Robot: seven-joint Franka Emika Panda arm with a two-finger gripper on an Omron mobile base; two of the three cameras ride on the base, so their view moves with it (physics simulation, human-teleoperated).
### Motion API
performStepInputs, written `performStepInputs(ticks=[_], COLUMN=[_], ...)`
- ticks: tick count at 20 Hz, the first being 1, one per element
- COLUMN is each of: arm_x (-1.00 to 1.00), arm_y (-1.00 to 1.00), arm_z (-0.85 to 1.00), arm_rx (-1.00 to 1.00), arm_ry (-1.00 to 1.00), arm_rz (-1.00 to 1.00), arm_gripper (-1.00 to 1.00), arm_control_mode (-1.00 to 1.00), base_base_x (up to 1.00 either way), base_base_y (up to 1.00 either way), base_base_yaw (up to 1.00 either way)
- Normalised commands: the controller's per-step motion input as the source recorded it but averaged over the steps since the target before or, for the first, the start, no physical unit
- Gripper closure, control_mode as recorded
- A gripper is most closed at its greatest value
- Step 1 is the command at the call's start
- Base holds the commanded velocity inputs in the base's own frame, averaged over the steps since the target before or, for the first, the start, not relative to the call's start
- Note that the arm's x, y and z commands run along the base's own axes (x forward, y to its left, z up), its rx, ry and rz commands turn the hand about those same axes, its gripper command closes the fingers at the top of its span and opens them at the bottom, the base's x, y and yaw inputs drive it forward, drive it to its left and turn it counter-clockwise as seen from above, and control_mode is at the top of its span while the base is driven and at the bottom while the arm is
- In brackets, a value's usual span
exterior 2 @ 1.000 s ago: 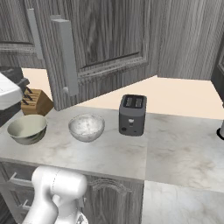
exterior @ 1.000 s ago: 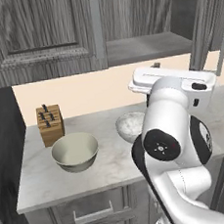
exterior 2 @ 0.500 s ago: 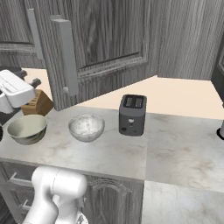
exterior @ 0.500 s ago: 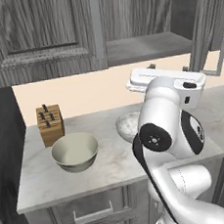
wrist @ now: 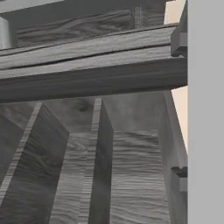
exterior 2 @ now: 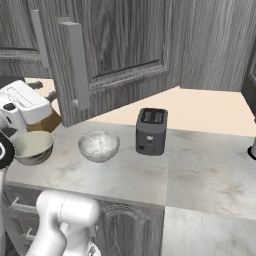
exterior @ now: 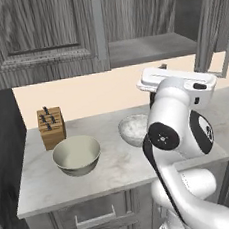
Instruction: Open the cabinet. Pick the bowls from the counter and place them in the cabinet. Then close the cabinet.
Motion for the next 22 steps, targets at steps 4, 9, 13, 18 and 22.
performStepInputs(ticks=[4,9,13,18,22], arm_x=[-0.08,0.0,0.08,0.12,0.24], arm_y=[-0.1,-0.4,-0.92,-1.0,-1.0], arm_z=[0.0,0.0,0.0,0.0,0.02], arm_rx=[0.0,0.02,0.09,0.17,0.21], arm_ry=[-0.05,0.0,0.09,0.2,0.23], arm_rz=[-0.15,-0.12,-0.13,-0.12,-0.14], arm_gripper=[-1.0,-1.0,-1.0,-1.0,-1.0], arm_control_mode=[-1.0,-1.0,-1.0,-1.0,-1.0], base_base_x=[0.0,0.0,0.0,0.0,0.0], base_base_y=[0.0,0.0,0.0,0.0,0.0], base_base_yaw=[0.0,0.0,0.0,0.0,0.0])
